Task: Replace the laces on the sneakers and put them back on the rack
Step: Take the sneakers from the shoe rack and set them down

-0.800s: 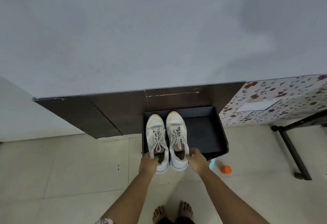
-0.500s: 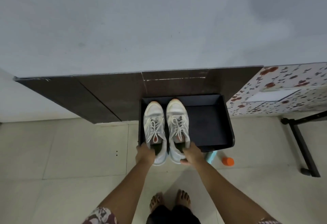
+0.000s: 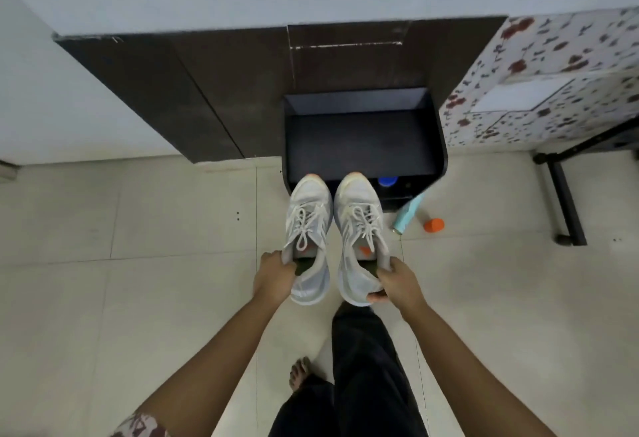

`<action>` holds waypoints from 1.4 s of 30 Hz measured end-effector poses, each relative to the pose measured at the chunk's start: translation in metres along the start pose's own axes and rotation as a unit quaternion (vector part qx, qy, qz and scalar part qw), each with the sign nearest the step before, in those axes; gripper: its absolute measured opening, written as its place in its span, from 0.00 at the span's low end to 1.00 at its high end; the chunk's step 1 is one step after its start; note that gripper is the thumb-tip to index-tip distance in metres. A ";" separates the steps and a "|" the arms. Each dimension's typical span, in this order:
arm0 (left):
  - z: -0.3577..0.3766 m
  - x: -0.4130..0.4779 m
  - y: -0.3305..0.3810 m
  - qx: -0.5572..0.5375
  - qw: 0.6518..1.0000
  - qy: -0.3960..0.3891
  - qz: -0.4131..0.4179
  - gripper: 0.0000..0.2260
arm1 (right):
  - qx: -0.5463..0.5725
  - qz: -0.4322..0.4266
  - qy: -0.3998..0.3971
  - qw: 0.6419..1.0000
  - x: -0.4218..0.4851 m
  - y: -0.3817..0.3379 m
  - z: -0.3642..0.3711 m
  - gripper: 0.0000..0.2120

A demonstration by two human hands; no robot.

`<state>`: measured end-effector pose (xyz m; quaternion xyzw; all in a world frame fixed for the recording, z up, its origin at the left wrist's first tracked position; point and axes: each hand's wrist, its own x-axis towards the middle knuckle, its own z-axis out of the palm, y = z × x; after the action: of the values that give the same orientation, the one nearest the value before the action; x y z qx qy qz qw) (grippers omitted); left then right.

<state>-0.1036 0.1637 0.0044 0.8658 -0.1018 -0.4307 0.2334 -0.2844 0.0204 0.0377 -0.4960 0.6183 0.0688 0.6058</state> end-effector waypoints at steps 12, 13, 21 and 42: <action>0.084 0.003 -0.123 0.052 0.997 -0.044 -0.030 0.08 | -0.100 0.055 -0.031 0.993 0.034 0.131 0.034 0.08; 0.101 0.016 -0.134 0.056 0.997 -0.045 -0.027 0.08 | -0.121 0.048 -0.028 0.991 0.054 0.148 0.038 0.09; 0.227 0.148 -0.225 0.089 0.996 -0.024 0.007 0.09 | -0.194 -0.019 -0.005 0.981 0.225 0.265 0.071 0.09; 0.333 0.288 -0.311 -0.018 0.990 0.039 0.131 0.26 | -0.427 -0.397 0.245 0.775 0.388 0.355 0.106 0.20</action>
<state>-0.2006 0.2199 -0.5228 0.8568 -0.1972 -0.3641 0.3074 -0.3722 0.0644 -0.4894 -0.9050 0.4012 -0.0449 0.1338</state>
